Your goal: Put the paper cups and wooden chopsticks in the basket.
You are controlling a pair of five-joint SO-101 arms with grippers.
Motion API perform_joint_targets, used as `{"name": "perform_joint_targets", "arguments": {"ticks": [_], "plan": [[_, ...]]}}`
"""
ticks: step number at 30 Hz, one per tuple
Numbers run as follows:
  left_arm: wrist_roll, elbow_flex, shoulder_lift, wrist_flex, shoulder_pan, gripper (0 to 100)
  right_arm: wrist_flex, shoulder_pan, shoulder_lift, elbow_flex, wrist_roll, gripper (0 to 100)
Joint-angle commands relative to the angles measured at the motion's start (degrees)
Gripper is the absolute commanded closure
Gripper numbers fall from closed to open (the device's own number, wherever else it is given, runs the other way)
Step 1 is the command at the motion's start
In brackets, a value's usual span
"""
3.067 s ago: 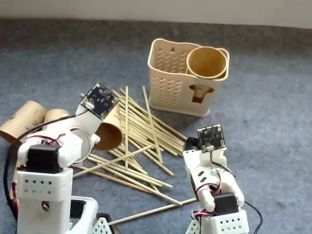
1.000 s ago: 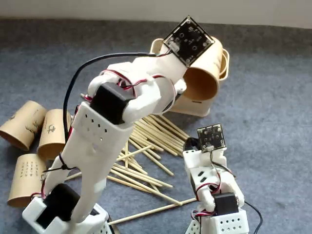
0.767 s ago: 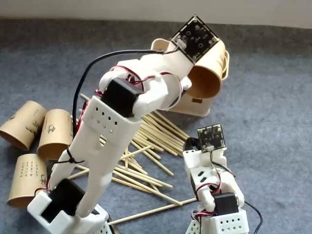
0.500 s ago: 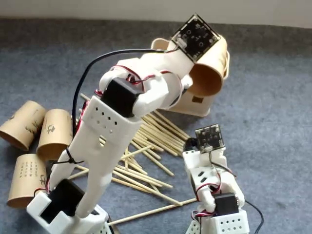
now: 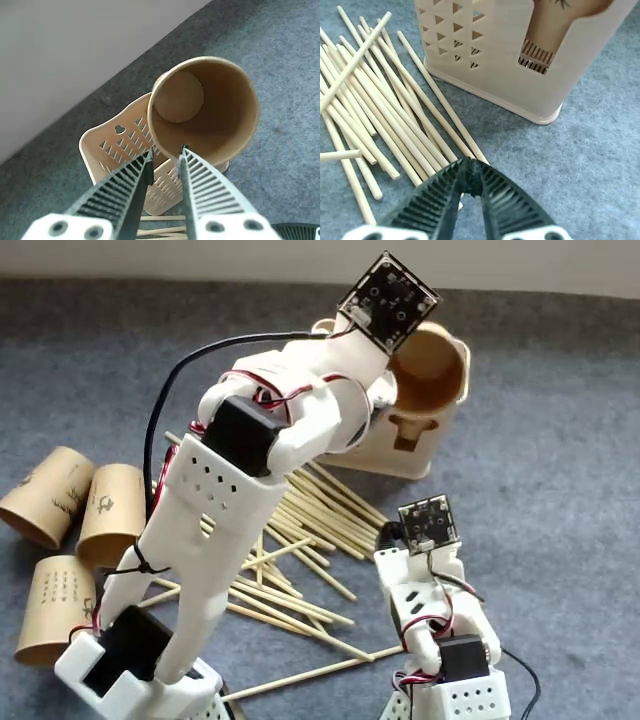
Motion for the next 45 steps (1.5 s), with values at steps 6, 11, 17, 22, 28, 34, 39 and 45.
{"name": "perform_joint_targets", "arguments": {"ticks": [6,11,17,22,28,34,39,45], "plan": [[1.1,-2.2,-0.5,-1.5,-1.0,89,-1.6,-0.4,-0.3,4.0,0.7,98.9],[1.3,-1.3,-0.4,-4.0,-1.0,89,-1.6,-0.4,-0.3,4.0,0.7,98.9],[1.3,6.2,-0.4,-14.4,-0.8,89,-1.6,-0.4,-0.3,4.1,0.7,98.9],[1.3,13.0,-0.4,-23.5,-1.1,90,-1.7,-0.4,-0.3,4.1,0.7,98.9],[1.2,18.4,-0.4,-32.4,-1.8,92,-5.0,-0.4,-0.3,4.2,0.7,98.9],[0.9,22.1,-0.4,-42.2,-4.3,96,-5.1,-0.4,-0.3,5.1,0.8,98.9],[1.1,22.4,-0.5,-43.2,-5.3,96,-5.1,-0.4,-0.3,5.5,0.8,98.9],[1.2,21.8,-0.9,-43.3,-3.8,96,-5.1,-0.4,-0.3,5.5,0.8,98.9]]}}
